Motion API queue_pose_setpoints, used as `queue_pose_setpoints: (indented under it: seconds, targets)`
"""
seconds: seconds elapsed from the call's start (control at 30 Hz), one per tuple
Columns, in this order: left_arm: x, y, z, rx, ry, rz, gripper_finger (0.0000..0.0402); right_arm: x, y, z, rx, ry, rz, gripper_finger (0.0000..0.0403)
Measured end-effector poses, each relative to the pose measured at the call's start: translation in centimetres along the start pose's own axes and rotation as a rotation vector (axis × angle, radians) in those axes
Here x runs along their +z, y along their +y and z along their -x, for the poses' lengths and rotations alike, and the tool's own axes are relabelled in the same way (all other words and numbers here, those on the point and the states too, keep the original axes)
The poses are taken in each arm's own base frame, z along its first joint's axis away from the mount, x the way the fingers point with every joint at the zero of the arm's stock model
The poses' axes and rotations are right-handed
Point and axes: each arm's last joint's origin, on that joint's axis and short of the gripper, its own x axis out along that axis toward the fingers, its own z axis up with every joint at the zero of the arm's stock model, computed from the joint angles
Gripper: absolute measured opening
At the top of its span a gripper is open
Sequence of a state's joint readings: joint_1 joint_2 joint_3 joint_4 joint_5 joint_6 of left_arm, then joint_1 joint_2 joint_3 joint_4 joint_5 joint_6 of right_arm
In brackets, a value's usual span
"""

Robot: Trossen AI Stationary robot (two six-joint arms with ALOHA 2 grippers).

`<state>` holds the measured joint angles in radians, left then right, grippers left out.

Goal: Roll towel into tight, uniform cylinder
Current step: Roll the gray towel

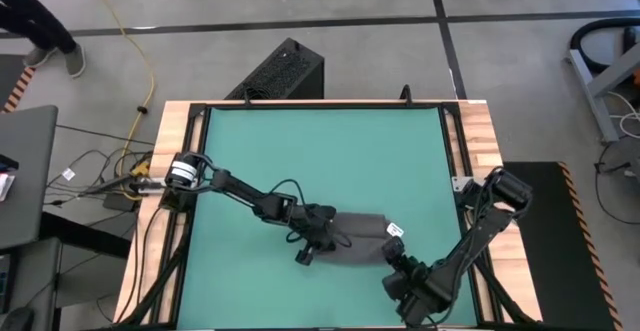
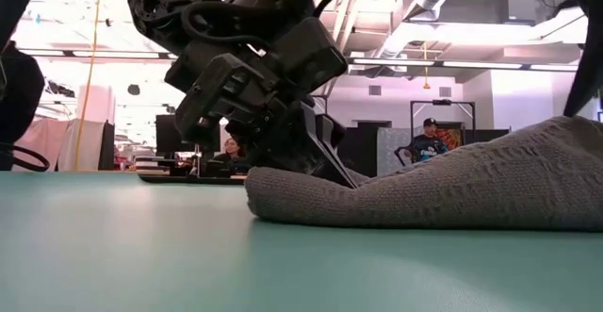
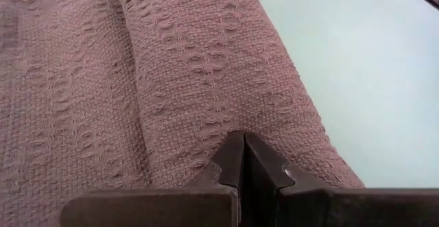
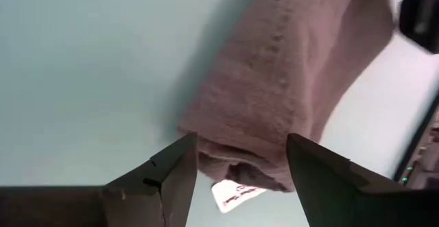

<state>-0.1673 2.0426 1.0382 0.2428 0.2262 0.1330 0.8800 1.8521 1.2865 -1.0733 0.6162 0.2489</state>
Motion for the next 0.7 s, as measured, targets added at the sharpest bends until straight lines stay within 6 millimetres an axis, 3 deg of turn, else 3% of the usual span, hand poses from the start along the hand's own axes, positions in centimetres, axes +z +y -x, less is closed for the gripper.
queue_pose_setpoints:
  seconds: [0.2, 0.47, 0.6, 0.7]
  targets:
    - [-0.1, 0.2, 0.0, -0.008, 0.000, 0.010, 0.0000, 0.2, 0.5, -0.6, 0.011, 0.006, 0.122, 0.0246]
    - [-0.1, 0.2, 0.0, -0.017, -0.004, 0.005, 0.0000, -0.2, 1.8, -4.0, 0.002, 0.107, 0.212, 0.0246]
    - [-0.1, 0.2, 0.0, -0.034, -0.006, 0.005, 0.0000, -0.9, 2.5, -5.2, -0.037, 0.061, 0.186, 0.0244]
    - [-0.1, 0.2, 0.1, -0.037, 0.000, 0.006, 0.0000, -0.9, 2.7, -5.6, -0.027, 0.034, 0.106, 0.0220]
